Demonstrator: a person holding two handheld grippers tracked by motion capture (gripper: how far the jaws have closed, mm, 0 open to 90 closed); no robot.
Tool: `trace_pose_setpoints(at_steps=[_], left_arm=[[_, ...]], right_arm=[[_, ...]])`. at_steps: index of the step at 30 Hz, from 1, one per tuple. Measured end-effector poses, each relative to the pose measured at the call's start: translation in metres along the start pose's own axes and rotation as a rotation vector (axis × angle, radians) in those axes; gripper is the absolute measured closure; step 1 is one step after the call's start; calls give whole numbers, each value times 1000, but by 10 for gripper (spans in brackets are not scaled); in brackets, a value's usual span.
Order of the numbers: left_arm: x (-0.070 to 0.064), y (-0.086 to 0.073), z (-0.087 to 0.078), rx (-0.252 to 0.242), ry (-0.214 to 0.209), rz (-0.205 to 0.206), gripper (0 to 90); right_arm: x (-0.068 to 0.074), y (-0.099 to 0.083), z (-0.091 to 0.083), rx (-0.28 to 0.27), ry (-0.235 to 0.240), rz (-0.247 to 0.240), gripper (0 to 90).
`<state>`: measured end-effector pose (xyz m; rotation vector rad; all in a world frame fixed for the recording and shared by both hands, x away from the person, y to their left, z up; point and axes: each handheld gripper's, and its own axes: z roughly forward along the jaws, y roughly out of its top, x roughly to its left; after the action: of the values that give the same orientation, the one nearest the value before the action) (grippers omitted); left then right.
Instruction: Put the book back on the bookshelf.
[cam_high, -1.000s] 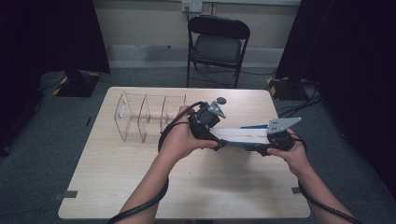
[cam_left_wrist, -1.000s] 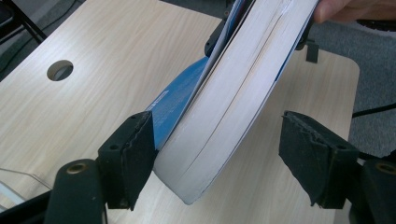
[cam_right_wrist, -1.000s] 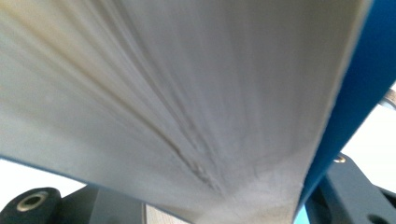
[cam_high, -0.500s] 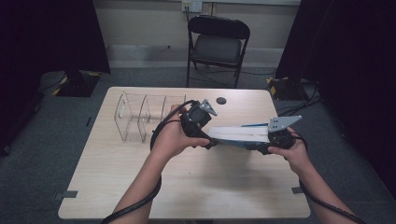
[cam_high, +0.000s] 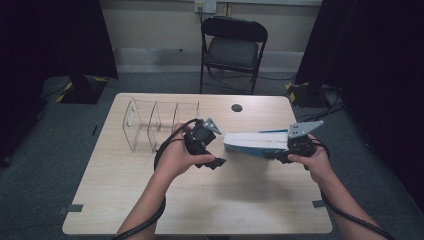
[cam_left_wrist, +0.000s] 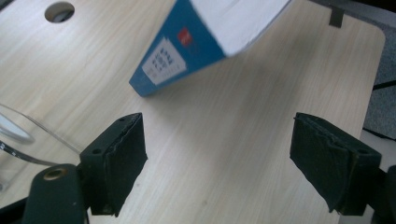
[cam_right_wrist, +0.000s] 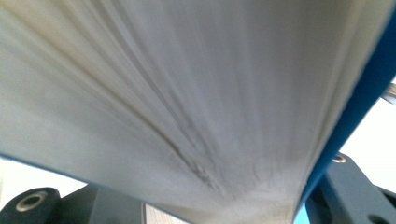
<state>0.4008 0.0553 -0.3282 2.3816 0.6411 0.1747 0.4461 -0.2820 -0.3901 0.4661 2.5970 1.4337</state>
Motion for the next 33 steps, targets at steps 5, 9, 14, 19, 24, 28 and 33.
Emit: trace_pose_setpoints(at_steps=[5, 9, 14, 19, 24, 28, 33], left_arm=[[2, -15, 7, 9, -5, -13, 182], [3, -27, 11, 20, -13, -24, 185], [7, -45, 17, 26, -28, -42, 192], [9, -62, 23, 34, -40, -62, 196], [10, -75, 25, 35, -35, -79, 198], [9, -83, 27, 36, -19, -92, 198], [10, -91, 30, 38, -15, -101, 199]], right_arm=[[-2, 1, 0, -1, 5, 10, 485], [-5, 1, 0, -2, 9, 20, 485], [-9, 2, -1, -11, 10, 42, 486], [-13, 4, -2, -8, 12, 60, 487], [-16, 7, -2, -2, 9, 70, 493], [-19, 9, -3, 4, 8, 85, 495], [-22, 10, -4, -4, 0, 92, 501]])
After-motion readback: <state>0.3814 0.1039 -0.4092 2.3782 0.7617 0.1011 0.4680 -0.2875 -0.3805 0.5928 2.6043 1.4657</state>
